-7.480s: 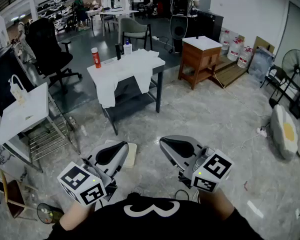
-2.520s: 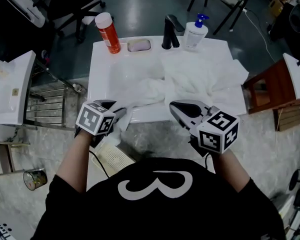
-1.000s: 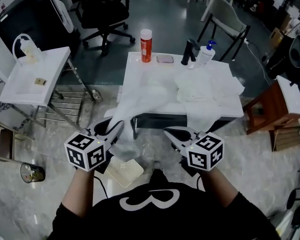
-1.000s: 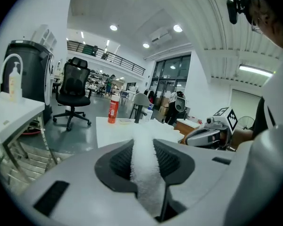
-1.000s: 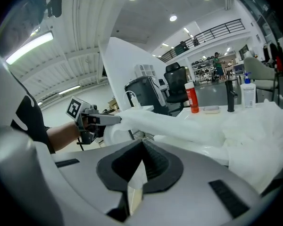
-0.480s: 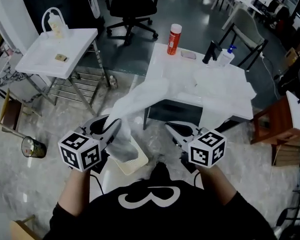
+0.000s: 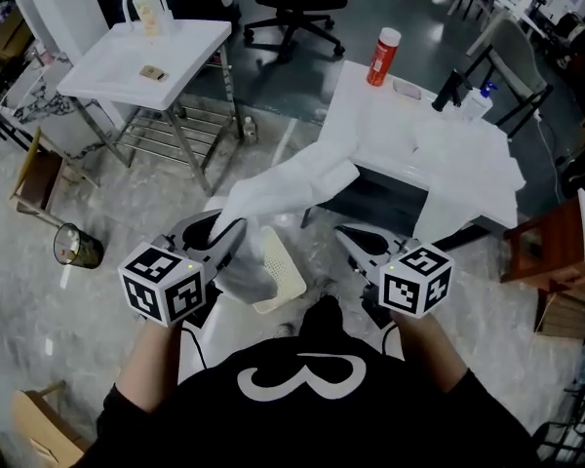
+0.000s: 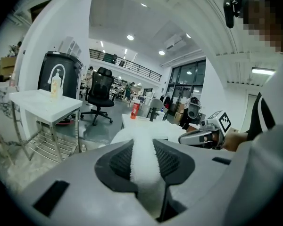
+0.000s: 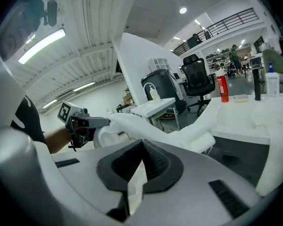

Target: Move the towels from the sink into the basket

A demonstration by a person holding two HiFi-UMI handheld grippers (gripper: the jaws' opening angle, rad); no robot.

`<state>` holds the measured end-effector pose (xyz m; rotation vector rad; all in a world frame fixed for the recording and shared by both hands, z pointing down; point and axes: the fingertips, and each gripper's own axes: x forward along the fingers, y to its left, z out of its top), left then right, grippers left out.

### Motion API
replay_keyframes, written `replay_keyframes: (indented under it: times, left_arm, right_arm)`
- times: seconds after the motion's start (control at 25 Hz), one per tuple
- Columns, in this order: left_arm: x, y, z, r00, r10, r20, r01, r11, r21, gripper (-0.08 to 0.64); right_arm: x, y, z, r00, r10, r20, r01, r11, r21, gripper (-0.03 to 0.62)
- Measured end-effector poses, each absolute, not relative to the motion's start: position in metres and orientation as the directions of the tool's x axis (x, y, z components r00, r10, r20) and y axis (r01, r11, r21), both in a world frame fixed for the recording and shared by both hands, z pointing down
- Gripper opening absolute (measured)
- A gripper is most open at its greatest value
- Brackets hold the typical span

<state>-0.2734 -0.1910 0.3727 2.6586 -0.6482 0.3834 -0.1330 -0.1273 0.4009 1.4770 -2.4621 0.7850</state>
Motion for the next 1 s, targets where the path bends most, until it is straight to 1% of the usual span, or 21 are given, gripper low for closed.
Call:
replay_keyframes:
  times: [0.24, 0.52, 0.76, 1.0]
  left_arm:
    - [-0.288, -0.190, 0.408, 0.820, -0.389, 0.420, -0.525, -0.803, 0.281, 0.104]
    - [-0.302, -0.192, 0.508, 0.743, -0.364, 0.562, -0.591, -0.751, 0.294, 0.104]
    - [-0.323, -0.183, 0.586, 0.694, -0.342, 0.633, -0.637, -0.702, 0.320, 0.104]
    - [-0.313, -0.181, 0.657, 0.665, -0.303, 0.682, -0.657, -0.671, 0.343, 0.104]
  right_arm:
    - [-0.143, -0.125, 0.422, -0.494, -0.770, 0.403, -0.855, 0.346, -0.387, 0.003]
    - [-0.152, -0.120, 0.479, -0.495, -0.744, 0.448, -0.843, 0.287, -0.455, 0.003]
    - [-0.161, -0.116, 0.526, -0.489, -0.723, 0.488, -0.835, 0.225, -0.503, 0.003]
    - [-0.151, -0.107, 0.556, -0.445, -0.718, 0.535, -0.846, 0.142, -0.513, 0.003]
